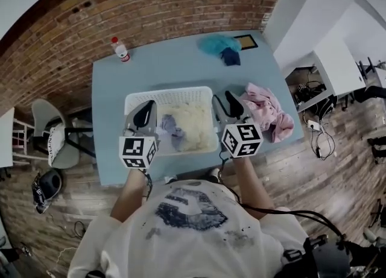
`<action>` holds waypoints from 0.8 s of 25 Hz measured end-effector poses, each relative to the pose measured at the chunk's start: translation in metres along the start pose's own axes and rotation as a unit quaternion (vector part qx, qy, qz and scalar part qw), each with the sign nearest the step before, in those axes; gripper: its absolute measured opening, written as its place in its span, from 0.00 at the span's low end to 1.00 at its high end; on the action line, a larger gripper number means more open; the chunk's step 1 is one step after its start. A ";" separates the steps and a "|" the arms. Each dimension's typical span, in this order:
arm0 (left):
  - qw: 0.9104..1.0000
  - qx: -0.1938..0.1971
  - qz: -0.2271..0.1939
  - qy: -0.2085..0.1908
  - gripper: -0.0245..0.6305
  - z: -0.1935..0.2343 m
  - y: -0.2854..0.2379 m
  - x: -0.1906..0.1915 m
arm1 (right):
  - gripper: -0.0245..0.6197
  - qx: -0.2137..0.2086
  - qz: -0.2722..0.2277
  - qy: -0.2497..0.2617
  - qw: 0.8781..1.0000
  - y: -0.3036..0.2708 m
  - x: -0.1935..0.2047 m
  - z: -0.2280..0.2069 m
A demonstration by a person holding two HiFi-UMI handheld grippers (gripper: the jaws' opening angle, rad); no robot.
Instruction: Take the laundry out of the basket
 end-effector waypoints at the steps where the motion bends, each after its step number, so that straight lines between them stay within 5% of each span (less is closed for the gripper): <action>1: 1.000 -0.004 -0.002 0.002 0.02 0.010 0.007 0.000 | 0.30 -0.004 0.000 0.002 1.000 -0.004 -0.002 0.013; 10: 1.000 -0.023 -0.007 0.011 0.02 0.084 0.064 0.008 | 0.04 -0.010 -0.005 0.019 1.000 -0.031 -0.008 0.104; 20: 1.000 -0.012 -0.009 0.019 0.02 0.108 0.077 0.009 | 0.04 -0.024 0.008 0.012 1.000 -0.041 -0.003 0.145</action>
Point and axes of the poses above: the fingertips, and each gripper's own axes: y backward along the fingers, z to its left, x out of its underside, the point moved 3 cm from there along y, backward along the fingers, and after that the axes turned 8 degrees about y, right-handed, at the moved point
